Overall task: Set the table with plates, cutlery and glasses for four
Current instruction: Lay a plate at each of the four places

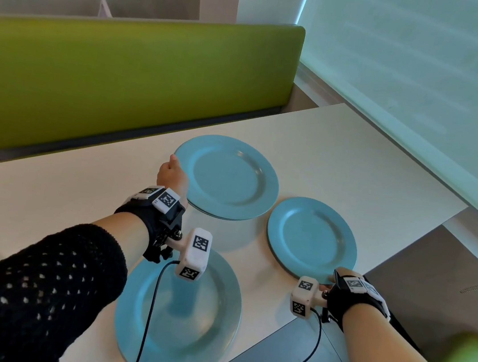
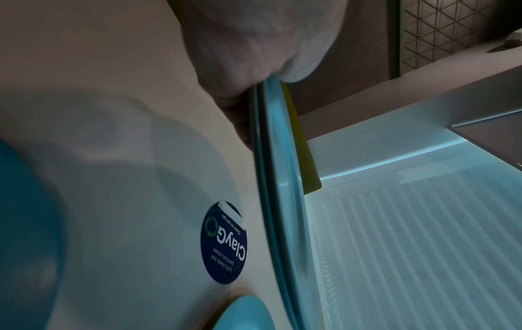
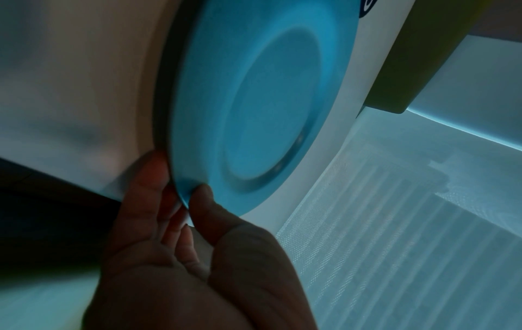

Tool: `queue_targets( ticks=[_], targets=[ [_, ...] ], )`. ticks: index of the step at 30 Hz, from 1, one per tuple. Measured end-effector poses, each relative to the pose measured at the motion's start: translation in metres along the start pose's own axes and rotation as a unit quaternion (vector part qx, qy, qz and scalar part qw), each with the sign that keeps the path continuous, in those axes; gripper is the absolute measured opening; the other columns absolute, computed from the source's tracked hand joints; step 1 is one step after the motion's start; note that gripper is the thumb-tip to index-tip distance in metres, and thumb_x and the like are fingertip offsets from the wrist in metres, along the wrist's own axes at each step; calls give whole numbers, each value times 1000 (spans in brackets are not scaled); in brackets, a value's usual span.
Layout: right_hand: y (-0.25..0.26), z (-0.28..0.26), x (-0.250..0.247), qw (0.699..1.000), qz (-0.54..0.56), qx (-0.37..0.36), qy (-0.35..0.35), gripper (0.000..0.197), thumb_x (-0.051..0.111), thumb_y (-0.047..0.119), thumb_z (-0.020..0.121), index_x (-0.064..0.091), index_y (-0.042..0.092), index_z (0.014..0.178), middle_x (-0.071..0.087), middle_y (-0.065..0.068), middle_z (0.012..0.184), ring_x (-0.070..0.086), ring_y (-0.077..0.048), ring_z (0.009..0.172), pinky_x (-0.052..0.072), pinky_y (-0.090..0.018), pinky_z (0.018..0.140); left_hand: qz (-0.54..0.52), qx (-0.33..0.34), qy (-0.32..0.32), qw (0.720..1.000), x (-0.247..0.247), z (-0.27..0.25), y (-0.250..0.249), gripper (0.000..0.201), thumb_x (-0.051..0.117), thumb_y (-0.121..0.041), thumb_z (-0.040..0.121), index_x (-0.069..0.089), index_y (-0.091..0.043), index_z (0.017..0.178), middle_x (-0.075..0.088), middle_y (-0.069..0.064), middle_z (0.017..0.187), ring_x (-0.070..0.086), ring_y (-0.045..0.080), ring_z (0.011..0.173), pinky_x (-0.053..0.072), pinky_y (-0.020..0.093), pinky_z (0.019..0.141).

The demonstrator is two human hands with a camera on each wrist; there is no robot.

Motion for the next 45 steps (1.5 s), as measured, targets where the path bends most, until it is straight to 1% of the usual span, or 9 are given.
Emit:
queue_targets(
  ticks=[17,26,31,35,37,39,41,43,45],
  targets=[
    [-15,22,4,1000,6,14,-15,21,47,34,90,61,19,94,67,-1,103,64,-22,86,54,-32,80,-24,-10,15,1000,20,-7,4,54,24,-45,99,46,-10,135,51,14,137,50,36,123,41,49,105],
    [-22,30,18,998,36,32,-31,19,53,38,85,54,19,87,63,-2,81,62,-21,72,56,-35,69,-18,-23,30,999,1,-10,10,56,22,-48,99,46,-14,136,52,12,136,51,34,122,42,49,105],
    [-11,13,10,992,87,83,-45,20,51,32,87,50,16,98,59,-8,90,58,-27,81,49,-32,67,-16,-41,33,998,-22,-4,13,58,22,-50,98,46,-13,136,51,11,138,51,34,124,42,48,105],
    [27,6,-9,904,366,209,-77,50,53,21,81,39,2,125,50,-21,121,54,-37,108,42,-40,83,26,-31,49,998,-41,-3,4,52,19,-36,103,36,-7,142,42,15,145,42,32,132,34,39,111],
    [70,10,-18,867,471,135,-88,51,56,24,81,45,4,127,57,-17,108,59,-30,96,45,-37,80,42,-24,61,997,-49,1,-1,51,21,-34,103,34,-7,144,41,15,145,42,32,133,34,40,111],
    [125,0,-21,840,539,54,-29,25,55,31,89,54,10,104,56,-9,81,56,-23,68,46,-31,63,26,-26,64,997,-58,5,-6,54,22,-40,101,40,-8,140,47,14,140,47,33,128,39,39,107],
    [173,-18,-29,796,605,4,16,29,46,34,97,51,13,78,53,-5,71,53,-19,59,46,-32,56,10,-17,83,996,-65,8,-12,54,25,-42,100,43,-8,138,49,15,139,49,33,126,40,42,107],
    [207,-28,-32,783,622,-18,22,34,46,34,97,53,11,74,54,-4,70,55,-23,65,51,-38,66,-24,-10,97,995,-74,13,-17,54,30,-42,99,45,-5,135,50,19,138,50,36,126,42,45,106],
    [231,-34,-31,810,584,-48,5,29,50,27,96,59,1,86,60,-10,80,58,-28,78,53,-46,80,-26,-4,94,995,-87,20,-20,53,32,-42,99,48,-3,132,52,21,136,51,36,125,43,44,103]
  ],
)
Point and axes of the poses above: each hand's wrist, its own z-axis towards the middle knuckle, its own x-axis out of the palm, y = z × x, the point moved 6 cm from there along z, towards the middle knuckle
